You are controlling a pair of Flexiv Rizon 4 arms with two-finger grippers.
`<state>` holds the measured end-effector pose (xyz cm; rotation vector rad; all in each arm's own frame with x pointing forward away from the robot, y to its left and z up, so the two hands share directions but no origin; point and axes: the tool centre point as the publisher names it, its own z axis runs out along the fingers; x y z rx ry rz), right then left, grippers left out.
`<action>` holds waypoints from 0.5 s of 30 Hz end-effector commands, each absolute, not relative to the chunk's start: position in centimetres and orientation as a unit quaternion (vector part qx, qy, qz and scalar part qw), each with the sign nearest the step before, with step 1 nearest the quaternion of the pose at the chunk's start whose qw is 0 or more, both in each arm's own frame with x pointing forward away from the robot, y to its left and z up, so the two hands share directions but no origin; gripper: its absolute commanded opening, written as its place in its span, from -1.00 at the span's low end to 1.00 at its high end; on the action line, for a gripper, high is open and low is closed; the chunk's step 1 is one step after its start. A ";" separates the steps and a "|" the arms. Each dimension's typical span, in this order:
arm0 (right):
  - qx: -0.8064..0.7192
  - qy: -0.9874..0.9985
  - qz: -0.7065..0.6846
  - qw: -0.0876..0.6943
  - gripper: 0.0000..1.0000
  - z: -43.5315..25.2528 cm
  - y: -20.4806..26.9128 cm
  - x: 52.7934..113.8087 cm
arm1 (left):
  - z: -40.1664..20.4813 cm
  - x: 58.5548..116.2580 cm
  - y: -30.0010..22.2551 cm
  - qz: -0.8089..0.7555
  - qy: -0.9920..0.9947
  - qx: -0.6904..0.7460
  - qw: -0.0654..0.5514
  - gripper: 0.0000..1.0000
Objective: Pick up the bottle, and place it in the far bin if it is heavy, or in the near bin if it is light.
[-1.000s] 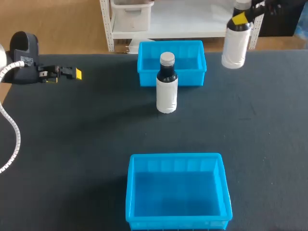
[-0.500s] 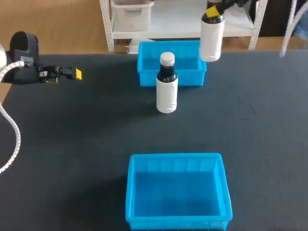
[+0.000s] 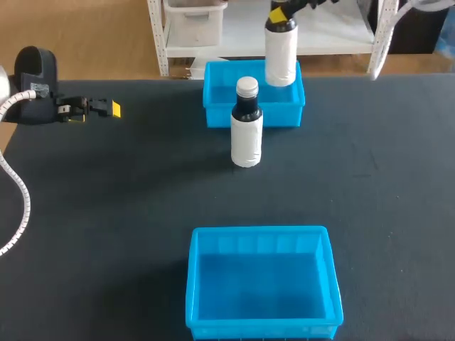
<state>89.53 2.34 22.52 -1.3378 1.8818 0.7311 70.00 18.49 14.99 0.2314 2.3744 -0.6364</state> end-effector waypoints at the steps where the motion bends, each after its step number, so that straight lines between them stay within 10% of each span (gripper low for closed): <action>1: -0.520 0.727 0.285 0.346 -1.00 22.2 4.0 91.3 | 15.0 70.0 18.5 -0.243 0.908 0.088 0.330 1.00; 15: -0.524 0.725 0.286 0.343 -1.00 19.9 8.0 92.5 | 15.0 70.0 18.5 -0.243 0.908 0.088 0.330 1.00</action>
